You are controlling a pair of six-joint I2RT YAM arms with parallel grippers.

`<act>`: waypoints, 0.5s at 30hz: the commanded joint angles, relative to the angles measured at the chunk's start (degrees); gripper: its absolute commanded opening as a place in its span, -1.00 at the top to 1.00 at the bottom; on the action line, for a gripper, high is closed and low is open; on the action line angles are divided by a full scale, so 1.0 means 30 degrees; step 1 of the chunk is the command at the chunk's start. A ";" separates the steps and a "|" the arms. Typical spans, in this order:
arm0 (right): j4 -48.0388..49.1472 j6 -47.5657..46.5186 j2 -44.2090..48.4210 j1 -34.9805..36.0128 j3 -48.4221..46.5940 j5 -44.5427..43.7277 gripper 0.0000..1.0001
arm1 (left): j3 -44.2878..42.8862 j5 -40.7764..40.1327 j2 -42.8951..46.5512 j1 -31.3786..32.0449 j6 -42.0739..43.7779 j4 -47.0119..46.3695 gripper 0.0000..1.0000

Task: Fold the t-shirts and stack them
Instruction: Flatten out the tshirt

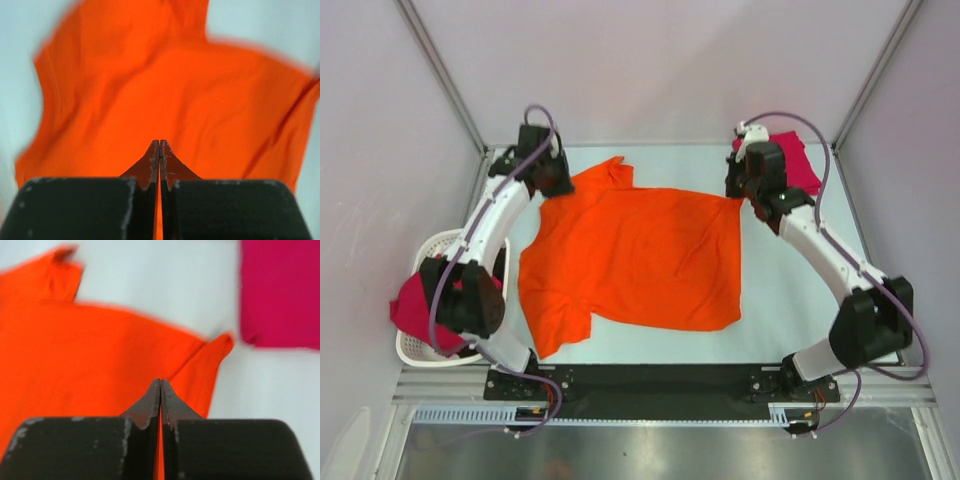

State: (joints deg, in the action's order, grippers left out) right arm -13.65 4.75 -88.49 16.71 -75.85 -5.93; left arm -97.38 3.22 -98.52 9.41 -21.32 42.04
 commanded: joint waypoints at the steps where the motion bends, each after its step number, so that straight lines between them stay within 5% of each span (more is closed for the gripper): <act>1: -0.3680 0.2306 0.2684 0.1401 0.3688 0.0656 1.00 | 0.7857 -0.0255 0.4054 0.0584 0.0897 0.1396 1.00; 7: -0.6052 0.5063 0.3277 0.1871 0.6968 0.2475 1.00 | 1.3791 -0.0311 0.7027 0.0760 0.0515 0.2593 1.00; 15: -0.6232 0.5476 0.1343 0.2281 0.9463 0.5285 1.00 | 1.4561 -0.0987 0.6802 0.0848 0.0984 0.3564 0.99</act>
State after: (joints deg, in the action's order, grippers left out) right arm -31.73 19.16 -82.43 22.65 -49.41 4.45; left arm -53.25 1.58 -77.38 11.66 -19.88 52.42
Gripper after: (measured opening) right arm 0.009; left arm 0.005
